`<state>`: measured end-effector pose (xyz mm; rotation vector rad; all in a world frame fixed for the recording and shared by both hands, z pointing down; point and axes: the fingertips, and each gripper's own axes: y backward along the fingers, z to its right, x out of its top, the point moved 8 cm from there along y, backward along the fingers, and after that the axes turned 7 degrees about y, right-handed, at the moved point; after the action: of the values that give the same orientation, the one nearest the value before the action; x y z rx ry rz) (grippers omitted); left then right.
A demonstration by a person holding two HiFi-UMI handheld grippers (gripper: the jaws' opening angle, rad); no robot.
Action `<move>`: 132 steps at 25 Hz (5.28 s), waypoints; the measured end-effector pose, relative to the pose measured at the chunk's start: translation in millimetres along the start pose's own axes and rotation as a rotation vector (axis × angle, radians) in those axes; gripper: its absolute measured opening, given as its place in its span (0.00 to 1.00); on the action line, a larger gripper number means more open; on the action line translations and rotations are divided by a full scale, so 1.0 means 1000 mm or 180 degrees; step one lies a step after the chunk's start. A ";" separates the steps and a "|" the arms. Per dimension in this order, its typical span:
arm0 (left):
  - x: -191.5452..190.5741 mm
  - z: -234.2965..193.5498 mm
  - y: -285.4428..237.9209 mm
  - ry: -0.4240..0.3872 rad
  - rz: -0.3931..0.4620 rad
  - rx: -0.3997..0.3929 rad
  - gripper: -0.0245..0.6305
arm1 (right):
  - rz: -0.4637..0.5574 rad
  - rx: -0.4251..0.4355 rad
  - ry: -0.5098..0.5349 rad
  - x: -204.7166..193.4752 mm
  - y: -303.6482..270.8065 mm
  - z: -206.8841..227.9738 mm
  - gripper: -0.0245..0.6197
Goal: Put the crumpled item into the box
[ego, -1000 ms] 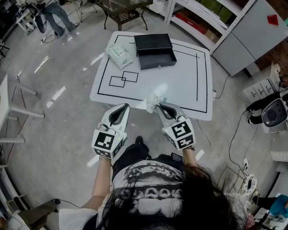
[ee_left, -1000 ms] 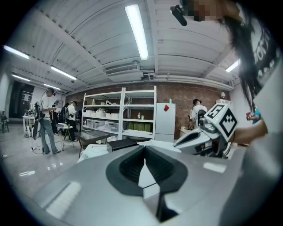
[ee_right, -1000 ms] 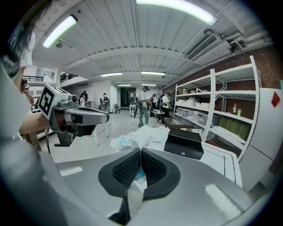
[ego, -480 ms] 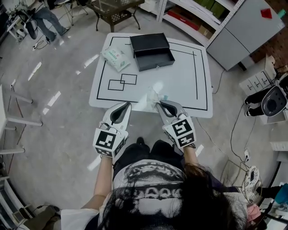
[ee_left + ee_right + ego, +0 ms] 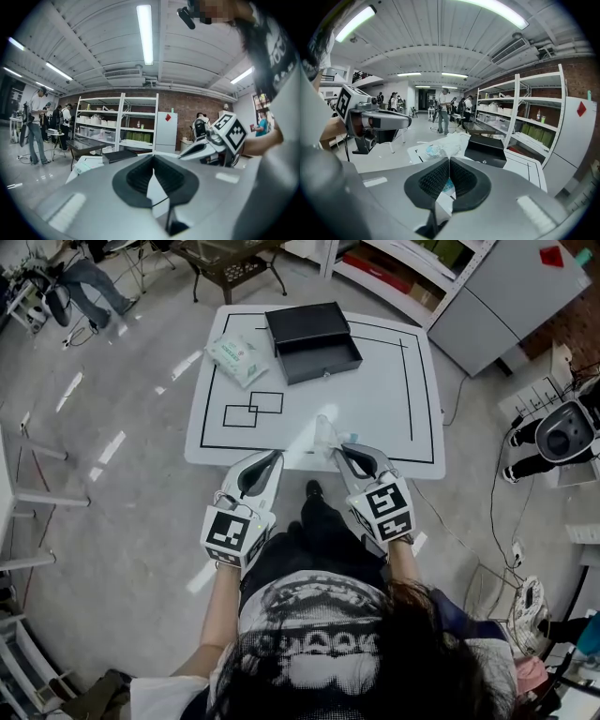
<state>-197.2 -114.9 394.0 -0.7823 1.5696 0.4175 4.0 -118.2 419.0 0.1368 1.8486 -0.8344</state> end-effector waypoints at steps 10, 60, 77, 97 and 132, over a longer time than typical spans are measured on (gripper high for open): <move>0.007 -0.017 -0.020 0.0088 0.0029 0.0104 0.04 | 0.0014 0.0048 0.0146 0.014 -0.035 0.037 0.05; 0.018 -0.105 -0.149 0.0119 -0.0473 0.0617 0.04 | -0.1053 0.0982 0.1612 -0.040 -0.336 0.223 0.05; 0.016 -0.096 -0.133 0.0112 -0.0447 0.0595 0.04 | -0.0533 0.0786 0.1305 -0.011 -0.272 0.201 0.18; 0.002 -0.053 -0.067 0.0085 -0.0324 0.0403 0.04 | -0.0158 0.0375 0.0367 -0.011 -0.117 0.116 0.15; -0.020 0.044 -0.002 0.0011 -0.0260 -0.0017 0.04 | 0.0007 0.0145 -0.0052 -0.036 0.039 0.009 0.05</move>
<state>-163.7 -81.6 406.8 -0.8486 1.5348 0.3611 44.5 -83.8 429.3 0.1604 1.8147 -0.8741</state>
